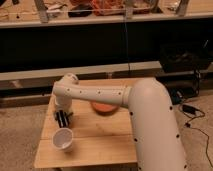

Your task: Place the eraser on the white sponge

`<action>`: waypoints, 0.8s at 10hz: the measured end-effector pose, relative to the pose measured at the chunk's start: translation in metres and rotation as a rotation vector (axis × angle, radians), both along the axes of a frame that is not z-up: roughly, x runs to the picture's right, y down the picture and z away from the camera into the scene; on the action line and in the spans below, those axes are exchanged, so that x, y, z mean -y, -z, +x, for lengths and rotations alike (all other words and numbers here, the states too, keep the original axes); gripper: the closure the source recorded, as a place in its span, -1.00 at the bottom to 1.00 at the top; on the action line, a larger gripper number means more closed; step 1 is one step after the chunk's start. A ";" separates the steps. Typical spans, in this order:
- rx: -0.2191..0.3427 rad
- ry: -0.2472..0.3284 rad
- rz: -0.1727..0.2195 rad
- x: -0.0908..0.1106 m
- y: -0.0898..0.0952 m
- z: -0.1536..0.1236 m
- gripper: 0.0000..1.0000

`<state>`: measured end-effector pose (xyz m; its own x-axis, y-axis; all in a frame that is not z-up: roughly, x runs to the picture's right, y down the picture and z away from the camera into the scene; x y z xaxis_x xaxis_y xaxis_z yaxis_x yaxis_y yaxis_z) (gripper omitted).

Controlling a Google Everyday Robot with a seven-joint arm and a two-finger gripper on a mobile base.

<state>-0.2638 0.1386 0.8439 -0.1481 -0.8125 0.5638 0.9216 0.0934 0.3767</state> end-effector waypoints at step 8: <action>0.008 0.013 0.011 -0.002 0.001 0.000 -0.01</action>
<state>-0.2637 0.1408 0.8425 -0.1630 -0.8167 0.5536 0.9198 0.0772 0.3847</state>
